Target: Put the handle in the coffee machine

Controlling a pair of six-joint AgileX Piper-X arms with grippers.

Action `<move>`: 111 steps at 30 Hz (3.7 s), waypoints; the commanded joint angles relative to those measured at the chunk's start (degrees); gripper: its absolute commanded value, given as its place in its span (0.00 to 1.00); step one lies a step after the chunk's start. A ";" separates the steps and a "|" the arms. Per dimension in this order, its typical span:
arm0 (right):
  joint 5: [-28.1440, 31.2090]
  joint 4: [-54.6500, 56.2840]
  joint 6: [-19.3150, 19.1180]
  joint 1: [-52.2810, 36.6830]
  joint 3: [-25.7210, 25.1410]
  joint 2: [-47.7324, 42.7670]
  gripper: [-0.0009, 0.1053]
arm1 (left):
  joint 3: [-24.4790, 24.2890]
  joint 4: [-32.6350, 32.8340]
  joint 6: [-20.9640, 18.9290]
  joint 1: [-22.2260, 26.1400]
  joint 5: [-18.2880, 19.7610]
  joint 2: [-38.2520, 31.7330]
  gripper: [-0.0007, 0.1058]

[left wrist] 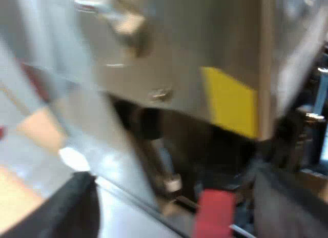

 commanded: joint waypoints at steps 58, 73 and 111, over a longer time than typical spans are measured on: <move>-1.06 -3.36 -0.39 0.05 -1.11 -2.03 0.41 | -21.08 34.24 18.02 -18.01 -35.81 18.72 0.01; -0.68 -3.36 -0.39 0.05 -1.11 -2.03 0.41 | -21.08 47.59 17.70 -18.51 -21.70 18.72 0.01; -1.51 21.26 6.33 0.89 0.30 -6.00 0.41 | -21.08 51.65 17.12 -26.49 -21.88 18.38 0.01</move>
